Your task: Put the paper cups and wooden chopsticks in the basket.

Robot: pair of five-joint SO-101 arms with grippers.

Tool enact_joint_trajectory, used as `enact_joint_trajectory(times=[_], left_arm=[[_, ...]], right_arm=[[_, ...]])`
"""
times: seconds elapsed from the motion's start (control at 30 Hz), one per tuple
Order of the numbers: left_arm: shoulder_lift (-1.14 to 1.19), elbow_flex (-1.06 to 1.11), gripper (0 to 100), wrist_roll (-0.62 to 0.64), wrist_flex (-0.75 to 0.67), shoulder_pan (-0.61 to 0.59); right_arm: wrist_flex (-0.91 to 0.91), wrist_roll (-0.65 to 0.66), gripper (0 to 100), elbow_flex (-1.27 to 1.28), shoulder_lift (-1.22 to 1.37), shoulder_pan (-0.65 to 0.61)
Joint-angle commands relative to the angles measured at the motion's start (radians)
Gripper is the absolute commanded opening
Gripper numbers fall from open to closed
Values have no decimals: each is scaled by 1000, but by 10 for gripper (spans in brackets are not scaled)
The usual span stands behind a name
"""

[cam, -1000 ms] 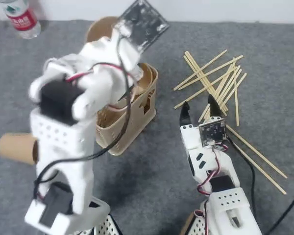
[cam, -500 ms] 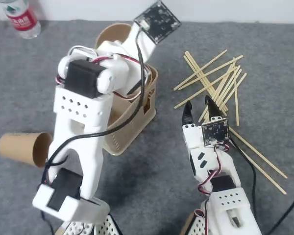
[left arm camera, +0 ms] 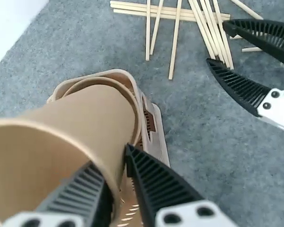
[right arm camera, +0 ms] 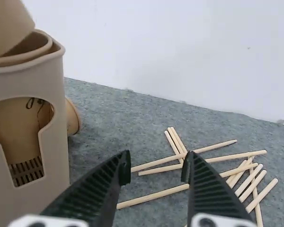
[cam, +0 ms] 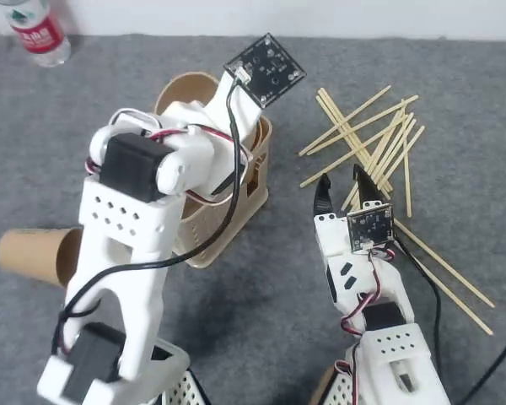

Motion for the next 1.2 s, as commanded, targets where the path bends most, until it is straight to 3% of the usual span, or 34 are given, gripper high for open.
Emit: enact_joint_trajectory(times=[0.0,0.23,0.5,0.77,0.97,1.17], left_arm=[[-43,-5,9,12,21,-9],[-34,-5,24,32,-14,-58],[-34,-1,237,100,-68,-78],[-41,-4,239,107,-146,-83],[15,38,239,176,-330,-58],[118,-7,239,183,-321,-72]], right_arm=[[2,-12,183,-12,-5,8],[2,-12,183,-12,-5,7],[-1,-12,183,-12,-5,10],[-4,-12,183,-12,-5,12],[-1,-12,183,-12,-7,10],[-4,-12,183,-12,-5,15]])
